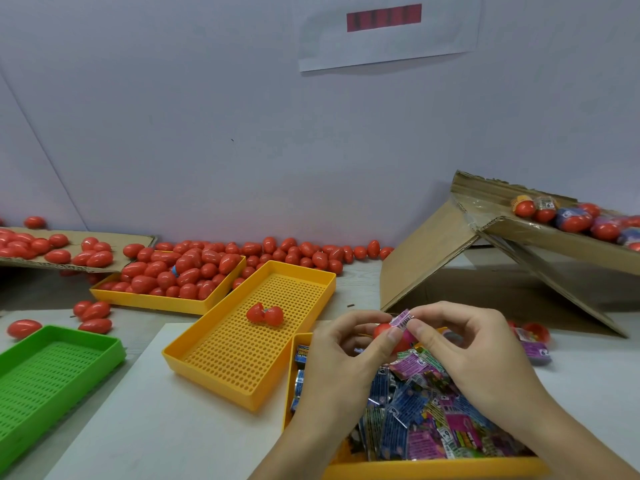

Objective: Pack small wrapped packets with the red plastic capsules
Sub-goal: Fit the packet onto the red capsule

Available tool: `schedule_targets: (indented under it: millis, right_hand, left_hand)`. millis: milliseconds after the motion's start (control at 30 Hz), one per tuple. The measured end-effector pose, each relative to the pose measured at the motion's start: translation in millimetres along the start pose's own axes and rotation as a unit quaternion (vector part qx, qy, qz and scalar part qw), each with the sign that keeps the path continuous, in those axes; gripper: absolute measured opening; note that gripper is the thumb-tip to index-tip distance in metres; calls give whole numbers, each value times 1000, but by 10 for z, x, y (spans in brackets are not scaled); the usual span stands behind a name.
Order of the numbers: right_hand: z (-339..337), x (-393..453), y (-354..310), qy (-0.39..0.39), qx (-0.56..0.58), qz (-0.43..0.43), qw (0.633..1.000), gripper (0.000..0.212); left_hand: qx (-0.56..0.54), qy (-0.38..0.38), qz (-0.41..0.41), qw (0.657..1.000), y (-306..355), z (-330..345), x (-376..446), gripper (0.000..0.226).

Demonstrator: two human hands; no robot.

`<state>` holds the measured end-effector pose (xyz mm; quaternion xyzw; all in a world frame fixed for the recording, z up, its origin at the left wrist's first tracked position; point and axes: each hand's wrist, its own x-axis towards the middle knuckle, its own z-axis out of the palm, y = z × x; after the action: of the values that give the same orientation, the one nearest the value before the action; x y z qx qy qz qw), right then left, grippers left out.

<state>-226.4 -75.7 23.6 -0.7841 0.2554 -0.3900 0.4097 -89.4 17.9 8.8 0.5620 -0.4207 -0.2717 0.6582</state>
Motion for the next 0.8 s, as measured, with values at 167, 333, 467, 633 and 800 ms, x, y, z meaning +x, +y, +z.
schedule_targets:
  millis: [167,333,467,633,800]
  right_hand:
    - [-2,3,8,-16,-19,-10,1000,14]
    - [30,-10,-7,-15,9,-23,1000,21]
    - [83,-20,39,2,76,-9,997,30]
    - [128,-21,45,6,121,1,993,41]
    - [134,-26,24,7,144,4,990,46]
  left_hand:
    - [6,-2,1,1000,-3,9,1,16]
    - [-30,2,-1,1000,10,18,0,10]
    - [-79,15,-15,997,33,12,-1,6]
    - [-96,11,-15,995,62,11,-9,10]
    - [-82,10,-15,996,65,8,-19,7]
